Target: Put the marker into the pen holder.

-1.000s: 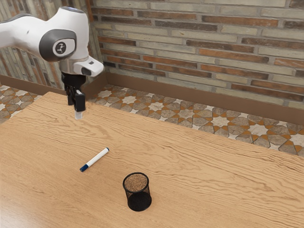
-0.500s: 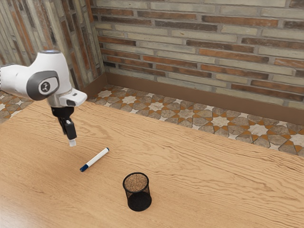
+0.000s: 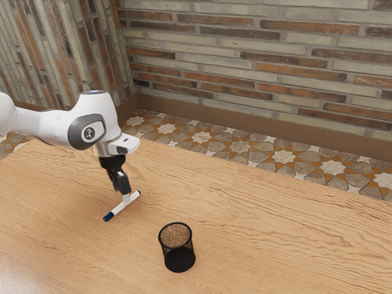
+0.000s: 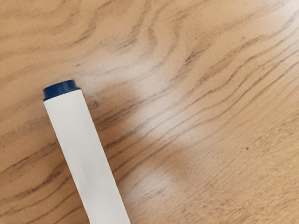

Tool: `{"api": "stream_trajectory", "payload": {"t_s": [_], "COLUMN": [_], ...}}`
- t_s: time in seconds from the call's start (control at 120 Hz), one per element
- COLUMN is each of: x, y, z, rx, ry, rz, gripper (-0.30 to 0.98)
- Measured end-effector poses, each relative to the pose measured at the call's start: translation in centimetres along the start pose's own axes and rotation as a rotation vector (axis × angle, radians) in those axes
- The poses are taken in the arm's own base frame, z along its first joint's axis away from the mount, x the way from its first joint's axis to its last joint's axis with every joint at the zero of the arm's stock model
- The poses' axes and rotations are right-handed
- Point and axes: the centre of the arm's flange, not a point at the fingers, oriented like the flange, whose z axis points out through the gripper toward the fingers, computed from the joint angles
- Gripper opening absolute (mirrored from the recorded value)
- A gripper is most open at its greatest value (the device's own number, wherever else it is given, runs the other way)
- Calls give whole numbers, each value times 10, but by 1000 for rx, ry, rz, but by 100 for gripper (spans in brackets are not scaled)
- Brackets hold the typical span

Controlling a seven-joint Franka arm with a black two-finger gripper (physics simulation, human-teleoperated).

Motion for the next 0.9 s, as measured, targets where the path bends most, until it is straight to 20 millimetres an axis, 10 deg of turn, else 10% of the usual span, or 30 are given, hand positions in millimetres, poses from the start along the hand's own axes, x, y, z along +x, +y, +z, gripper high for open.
{"api": "stream_trajectory", "payload": {"t_s": [0.45,0.9], "x": [26,34], "y": [-25,-27], "z": [14,30], "rx": [-9,-30], "ry": [27,16], "rz": [-61,-92], "gripper": [22,7]}}
